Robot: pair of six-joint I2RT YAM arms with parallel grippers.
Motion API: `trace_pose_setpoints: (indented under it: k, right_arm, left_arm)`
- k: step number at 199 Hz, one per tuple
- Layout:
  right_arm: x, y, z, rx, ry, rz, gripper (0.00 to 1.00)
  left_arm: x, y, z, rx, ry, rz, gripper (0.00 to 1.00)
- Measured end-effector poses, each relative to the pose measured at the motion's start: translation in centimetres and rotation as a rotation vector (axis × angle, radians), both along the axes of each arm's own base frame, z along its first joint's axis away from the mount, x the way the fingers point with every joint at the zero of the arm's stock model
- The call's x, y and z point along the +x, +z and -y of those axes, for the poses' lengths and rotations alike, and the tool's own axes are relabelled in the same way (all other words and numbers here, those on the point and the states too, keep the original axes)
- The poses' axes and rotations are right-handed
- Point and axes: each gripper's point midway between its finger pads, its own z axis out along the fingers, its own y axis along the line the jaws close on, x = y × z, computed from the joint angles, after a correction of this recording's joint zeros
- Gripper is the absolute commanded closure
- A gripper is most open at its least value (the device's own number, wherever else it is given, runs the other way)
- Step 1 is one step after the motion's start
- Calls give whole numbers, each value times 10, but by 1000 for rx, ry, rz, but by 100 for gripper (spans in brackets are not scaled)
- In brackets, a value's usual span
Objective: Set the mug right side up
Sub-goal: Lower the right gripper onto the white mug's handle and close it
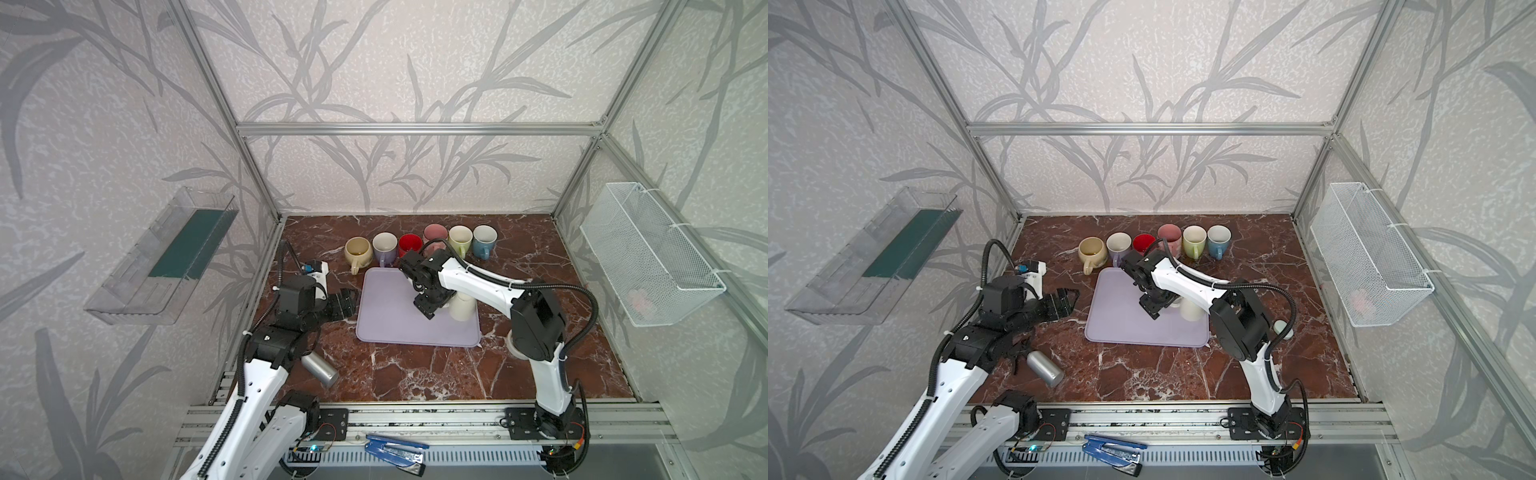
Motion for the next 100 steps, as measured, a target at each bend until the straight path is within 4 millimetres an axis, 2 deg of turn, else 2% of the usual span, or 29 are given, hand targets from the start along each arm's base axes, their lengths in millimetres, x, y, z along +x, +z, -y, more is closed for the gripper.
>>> trace_pose_setpoints:
  k: [63, 100]
  right_arm:
    - [-3, -3, -1, -4, 5, -1, 28]
    - [7, 9, -5, 4, 9, 42, 27]
  left_arm:
    - [0, 0, 0, 0, 0, 0, 16]
    - [0, 0, 0, 0, 0, 0, 16]
